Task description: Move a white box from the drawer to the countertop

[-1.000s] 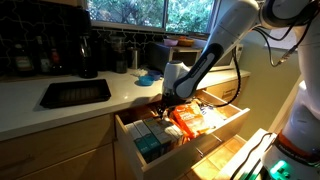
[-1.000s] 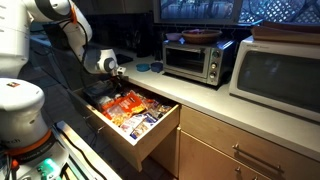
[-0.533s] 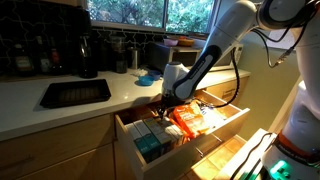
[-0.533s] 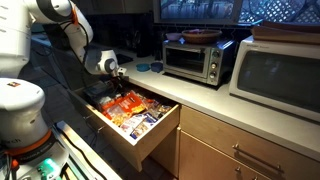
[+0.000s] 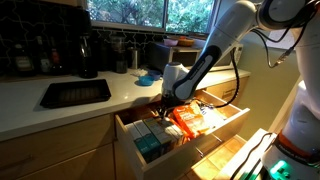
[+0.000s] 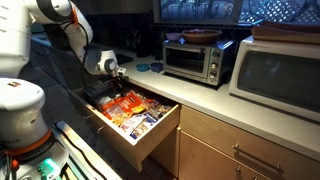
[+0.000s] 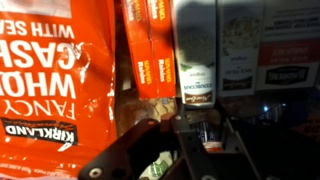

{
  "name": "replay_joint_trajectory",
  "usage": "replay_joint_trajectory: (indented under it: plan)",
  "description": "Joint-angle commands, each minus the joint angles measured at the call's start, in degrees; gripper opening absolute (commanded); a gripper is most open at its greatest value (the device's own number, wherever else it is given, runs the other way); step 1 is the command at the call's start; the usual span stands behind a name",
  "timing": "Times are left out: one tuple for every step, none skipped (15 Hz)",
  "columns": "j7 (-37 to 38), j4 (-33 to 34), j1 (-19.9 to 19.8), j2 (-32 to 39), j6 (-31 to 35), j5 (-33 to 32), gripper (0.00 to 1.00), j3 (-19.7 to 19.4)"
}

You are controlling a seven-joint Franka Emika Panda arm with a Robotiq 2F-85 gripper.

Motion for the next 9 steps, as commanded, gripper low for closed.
replay_joint_trajectory:
  plan:
    - [1.1, -1.6, 2.0, -3.5, -2.0, -1.2, 0.07, -2.1]
    - [1.5, -2.2, 2.4, -4.8, -2.8, -1.5, 0.07, -2.4]
    - [1.9, -2.5, 2.6, -5.7, -3.3, -1.6, 0.07, -2.5]
    - [2.2, -2.9, 2.7, -6.7, -4.0, -1.8, 0.07, -2.4]
    - [2.4, -3.2, 2.6, -7.7, -4.7, -2.0, 0.07, -2.1]
    - [2.9, -3.6, 2.7, -8.7, -5.6, -2.5, 0.07, -2.0]
    - [3.2, -4.0, 2.5, -9.8, -6.3, -2.8, 0.07, -1.6]
    - [3.6, -4.6, 2.4, -11.0, -7.0, -3.3, 0.07, -1.3]
    - [4.1, -5.0, 2.1, -12.1, -7.5, -3.7, 0.07, -0.9]
